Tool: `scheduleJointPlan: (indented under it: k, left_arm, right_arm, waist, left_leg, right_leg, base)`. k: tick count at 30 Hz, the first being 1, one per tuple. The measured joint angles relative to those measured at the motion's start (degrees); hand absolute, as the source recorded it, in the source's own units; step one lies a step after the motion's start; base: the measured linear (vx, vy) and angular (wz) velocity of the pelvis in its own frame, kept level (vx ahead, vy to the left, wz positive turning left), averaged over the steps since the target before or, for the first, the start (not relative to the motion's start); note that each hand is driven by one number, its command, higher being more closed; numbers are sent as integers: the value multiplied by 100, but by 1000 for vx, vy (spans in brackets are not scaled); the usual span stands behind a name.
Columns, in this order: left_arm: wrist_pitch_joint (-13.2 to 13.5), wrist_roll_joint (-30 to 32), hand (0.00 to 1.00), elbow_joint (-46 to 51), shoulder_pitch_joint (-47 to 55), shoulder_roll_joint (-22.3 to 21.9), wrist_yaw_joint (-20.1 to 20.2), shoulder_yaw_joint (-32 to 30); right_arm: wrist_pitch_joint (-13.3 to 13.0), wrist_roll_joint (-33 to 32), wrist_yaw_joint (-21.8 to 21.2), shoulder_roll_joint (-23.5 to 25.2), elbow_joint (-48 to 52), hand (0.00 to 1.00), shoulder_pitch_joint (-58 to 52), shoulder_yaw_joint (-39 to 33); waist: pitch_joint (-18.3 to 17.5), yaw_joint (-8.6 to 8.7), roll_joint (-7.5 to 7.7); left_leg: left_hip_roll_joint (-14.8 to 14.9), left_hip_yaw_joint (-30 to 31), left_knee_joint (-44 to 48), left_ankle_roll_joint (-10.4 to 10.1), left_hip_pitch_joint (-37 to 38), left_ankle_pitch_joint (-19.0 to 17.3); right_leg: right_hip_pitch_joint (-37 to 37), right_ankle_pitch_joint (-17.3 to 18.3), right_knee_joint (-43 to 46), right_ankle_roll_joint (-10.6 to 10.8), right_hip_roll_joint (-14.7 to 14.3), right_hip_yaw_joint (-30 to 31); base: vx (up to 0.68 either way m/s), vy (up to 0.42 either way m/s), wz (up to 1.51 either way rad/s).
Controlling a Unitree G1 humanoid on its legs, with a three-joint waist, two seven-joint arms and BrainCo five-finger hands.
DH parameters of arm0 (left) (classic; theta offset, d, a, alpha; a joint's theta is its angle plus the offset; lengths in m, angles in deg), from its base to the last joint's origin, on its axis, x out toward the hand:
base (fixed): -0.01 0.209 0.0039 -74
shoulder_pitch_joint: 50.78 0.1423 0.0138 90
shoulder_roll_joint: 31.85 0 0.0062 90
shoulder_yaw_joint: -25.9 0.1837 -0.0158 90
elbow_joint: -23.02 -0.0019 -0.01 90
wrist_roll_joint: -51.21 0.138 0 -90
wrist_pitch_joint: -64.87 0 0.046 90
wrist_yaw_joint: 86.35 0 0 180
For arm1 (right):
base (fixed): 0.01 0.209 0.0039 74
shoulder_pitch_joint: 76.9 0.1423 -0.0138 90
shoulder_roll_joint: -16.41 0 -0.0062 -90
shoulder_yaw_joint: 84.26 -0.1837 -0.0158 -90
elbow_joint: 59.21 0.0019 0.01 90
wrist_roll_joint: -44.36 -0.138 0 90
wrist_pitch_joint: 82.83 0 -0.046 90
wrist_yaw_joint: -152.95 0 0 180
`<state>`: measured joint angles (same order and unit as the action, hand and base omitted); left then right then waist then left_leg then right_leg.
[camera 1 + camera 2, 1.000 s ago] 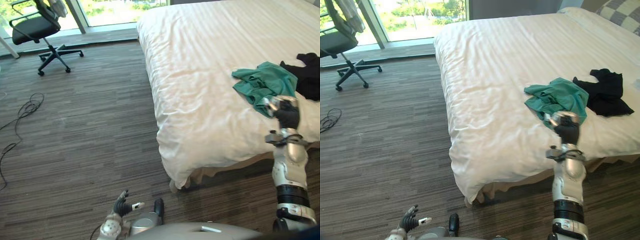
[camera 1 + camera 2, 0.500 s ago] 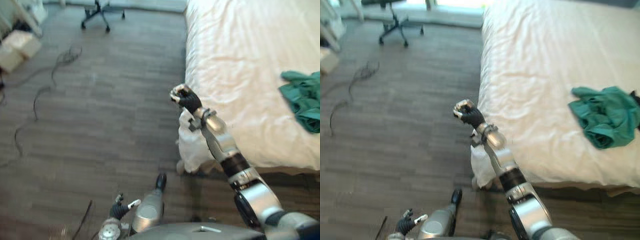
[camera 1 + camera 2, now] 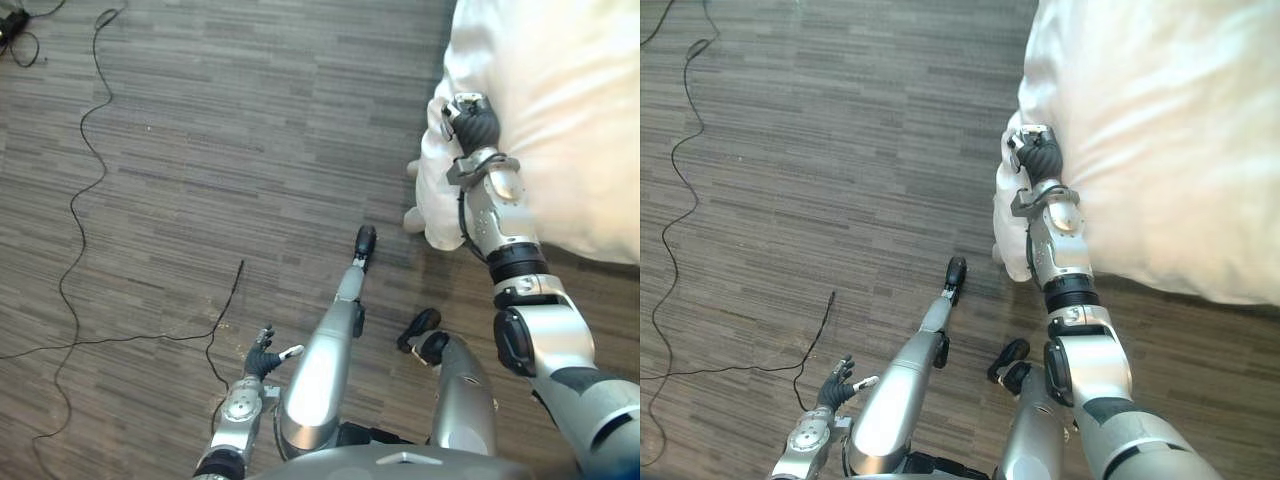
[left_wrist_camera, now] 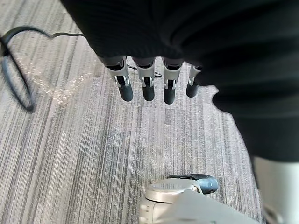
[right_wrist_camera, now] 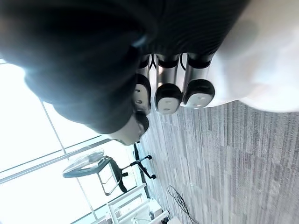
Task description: Tidy the bed and pick cloth on bed and put in laundry
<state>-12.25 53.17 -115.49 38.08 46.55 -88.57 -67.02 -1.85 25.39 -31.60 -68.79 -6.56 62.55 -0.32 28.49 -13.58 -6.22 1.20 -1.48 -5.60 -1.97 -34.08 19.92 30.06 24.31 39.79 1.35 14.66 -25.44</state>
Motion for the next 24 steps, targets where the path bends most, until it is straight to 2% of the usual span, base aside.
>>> scheduleJointPlan:
  k: [4, 7, 12, 16, 19, 21, 24]
  left_arm:
    - [-22, -391, 0, 40, -363, -252, 153, -430]
    - [-22, -677, 0, 221, -519, -497, 183, -808]
    - [-10, -936, 0, 403, -798, -736, 172, -1153]
    - [118, -933, 0, 411, -807, -839, 52, -1343]
    - [157, -927, 0, 393, -753, -839, -48, -1398]
    - [212, -912, 0, 407, -697, -817, -72, -1407]
    - [263, -729, 0, 400, -583, -710, -152, -1398]
  right_arm:
    - [-11, -163, 14, 202, 479, 100, -228, 27]
    - [-8, -334, -102, 248, 557, 100, -370, 172]
    - [-81, -618, -516, 643, 523, 100, -871, 215]
    - [-351, -684, -698, 906, 434, 100, -1392, 273]
    - [-555, -824, -823, 1140, 90, 100, -1867, 289]
    - [-701, -1070, -763, 1152, -250, 100, -2258, -36]
    - [-1027, -1506, -611, 969, -370, 100, -2943, -746]
  waist:
    - [2, 48, 3]
    - [13, 185, 22]
    - [124, 447, 238]
    - [135, 519, 306]
    - [148, 694, 424]
    - [151, 769, 557]
    - [161, 974, 705]
  left_leg:
    - [-5, -203, 1, 6, -413, 13]
    - [-2, -420, 9, 101, -637, 88]
    - [-36, -561, 493, 207, -991, -107]
    - [-23, -692, 687, 244, -939, -258]
    - [-18, -783, 685, 281, -684, -336]
    - [-17, -897, 686, 322, -480, -425]
    - [-2, -1053, 683, 364, -95, -565]
  right_leg:
    - [588, 96, 332, -66, 126, 88]
    - [831, 98, 396, -66, 186, 112]
    - [990, 80, 400, -35, 268, 179]
    - [902, 34, 333, 8, 267, 293]
    - [626, -30, 186, 61, 250, 352]
    - [438, -79, 73, 104, 239, 441]
    - [25, -195, -202, 163, 196, 512]
  base:
    - [-66, -71, 3]
    - [-21, -13, 6]
    - [-1, -1, 1]
    - [7, -13, -15]
    - [25, -2, -19]
    - [44, 13, -26]
    - [57, 16, -32]
